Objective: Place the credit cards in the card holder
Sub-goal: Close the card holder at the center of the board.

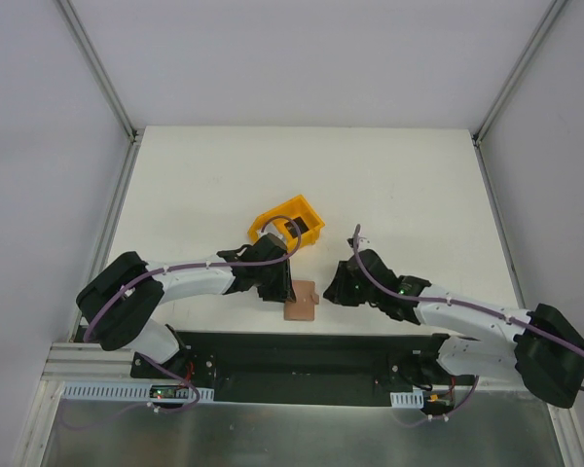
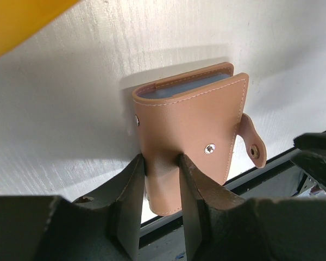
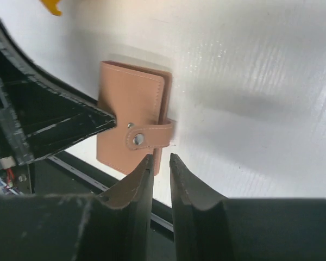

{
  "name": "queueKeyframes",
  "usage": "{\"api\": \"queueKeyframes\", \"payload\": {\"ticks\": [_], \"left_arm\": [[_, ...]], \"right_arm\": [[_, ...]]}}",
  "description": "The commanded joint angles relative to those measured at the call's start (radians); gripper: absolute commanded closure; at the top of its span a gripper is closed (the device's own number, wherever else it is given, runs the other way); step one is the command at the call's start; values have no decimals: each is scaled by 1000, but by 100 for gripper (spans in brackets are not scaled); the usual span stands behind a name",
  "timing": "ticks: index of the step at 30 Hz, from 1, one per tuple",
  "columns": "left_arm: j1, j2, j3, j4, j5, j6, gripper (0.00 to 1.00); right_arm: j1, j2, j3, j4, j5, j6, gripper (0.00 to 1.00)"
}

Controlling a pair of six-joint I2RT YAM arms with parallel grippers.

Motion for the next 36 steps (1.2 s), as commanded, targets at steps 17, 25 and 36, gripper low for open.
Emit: {"api": "queueKeyframes", "payload": {"ticks": [17, 25, 36], "left_arm": [[-9, 41, -20, -33, -11, 8, 72], [-7, 51, -13, -31, -4, 5, 72], [-9, 54, -10, -31, 2, -1, 72]], "right_arm": [[-20, 158, 52, 140, -66, 10, 79], [-23, 213, 83, 154, -114, -19, 77], [-23, 271, 115, 157, -144, -48, 76]]}}
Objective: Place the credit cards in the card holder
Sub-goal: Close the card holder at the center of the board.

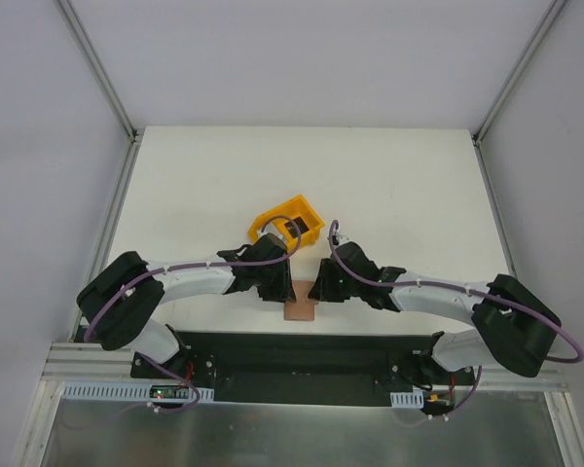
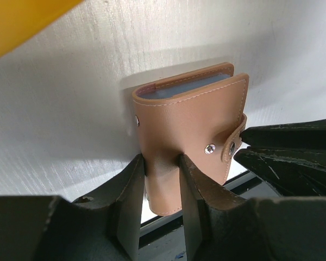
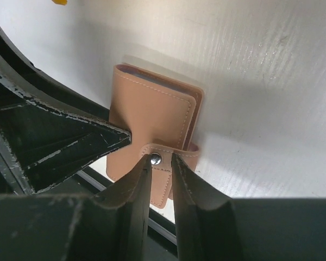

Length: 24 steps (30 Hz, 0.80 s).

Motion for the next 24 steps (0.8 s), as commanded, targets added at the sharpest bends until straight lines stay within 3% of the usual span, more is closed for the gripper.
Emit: {"api": "queueKeyframes", "payload": {"ticks": [1, 24], "left_arm": [[-9, 53, -11, -32, -6, 0, 72], [-9, 43, -18, -22, -9, -19, 72]], "right_arm": [[-5, 16, 48, 29, -17, -32, 75], [29, 113, 92, 15, -52, -39, 78]]}}
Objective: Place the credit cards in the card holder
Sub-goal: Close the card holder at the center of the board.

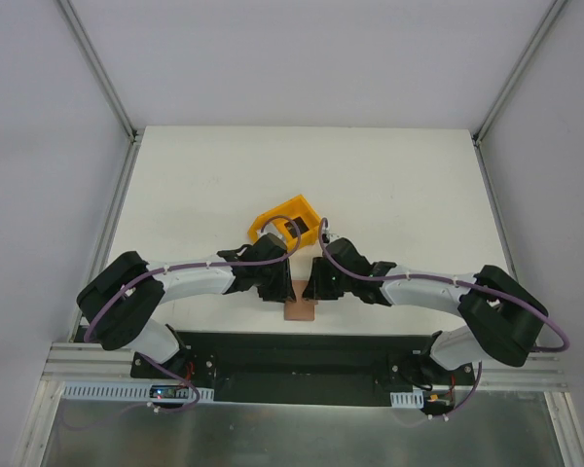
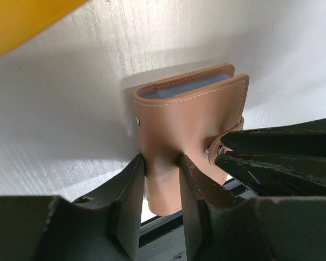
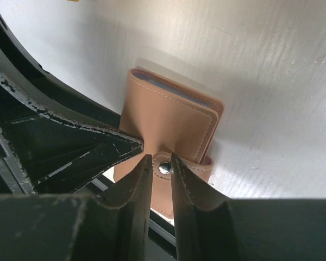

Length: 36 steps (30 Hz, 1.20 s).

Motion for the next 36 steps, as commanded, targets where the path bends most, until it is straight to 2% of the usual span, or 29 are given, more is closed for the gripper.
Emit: {"api": "queueKeyframes", "payload": {"ticks": [1, 10, 16, 27, 33, 36], "left_arm": [[-9, 44, -18, -21, -10, -8, 72], [-9, 32, -27, -7, 1, -16, 72], [-11, 12, -45, 7, 13, -22, 72], [-11, -10, -59, 16, 11, -21, 70], [-11, -44, -65, 16, 13, -4, 66], [-11, -62, -73, 16, 16, 7, 64]], "right_arm": [[30, 26, 24, 18, -3, 7, 78], [47, 32, 40, 14, 31, 16, 79], [50, 27, 15, 17, 111, 34, 80], [61, -92, -14, 63, 160, 16, 79], [61, -170, -25, -49, 187, 33, 78], [60, -187, -74, -45, 195, 79, 79]]}}
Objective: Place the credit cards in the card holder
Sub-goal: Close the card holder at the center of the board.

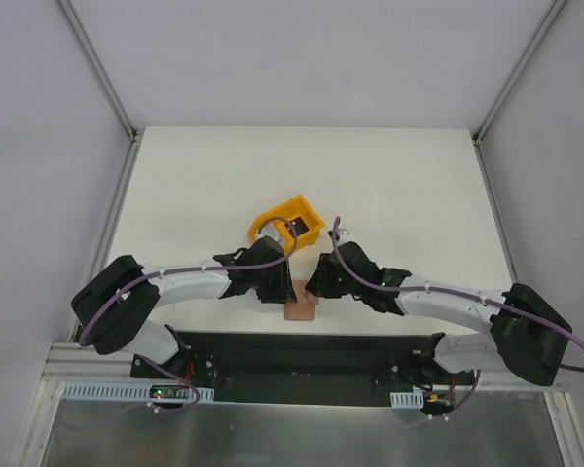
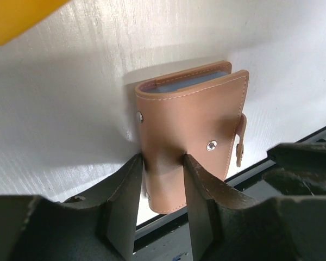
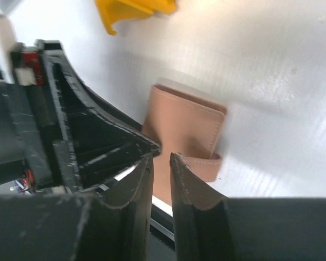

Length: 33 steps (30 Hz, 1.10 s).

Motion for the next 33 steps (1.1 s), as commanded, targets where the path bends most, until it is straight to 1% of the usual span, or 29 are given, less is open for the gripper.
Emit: {"api": "queueKeyframes", "payload": {"ticks": [1, 6, 20, 23, 25, 26, 33], "left_arm": [[-10, -35, -35, -32, 16, 26, 64], [-10, -41, -49, -32, 21, 38, 63], [-10, -24, -47, -26, 21, 30, 63], [-10, -24, -50, -20, 22, 26, 63], [-11, -24, -50, -21, 22, 24, 63], [-8, -24, -50, -20, 22, 26, 63], [-10, -24, -49, -9, 27, 23, 63]], "right_arm": [[5, -42, -69, -32, 41, 58, 79], [5, -47, -89, -10, 28, 70, 80], [-5, 20, -11, -12, 1, 19, 80], [-21, 40, -2, -12, -30, 12, 80], [-21, 56, 0, 0, -30, 18, 80], [-19, 62, 0, 4, -69, 18, 80], [-2, 82, -10, 30, -71, 44, 80]]}}
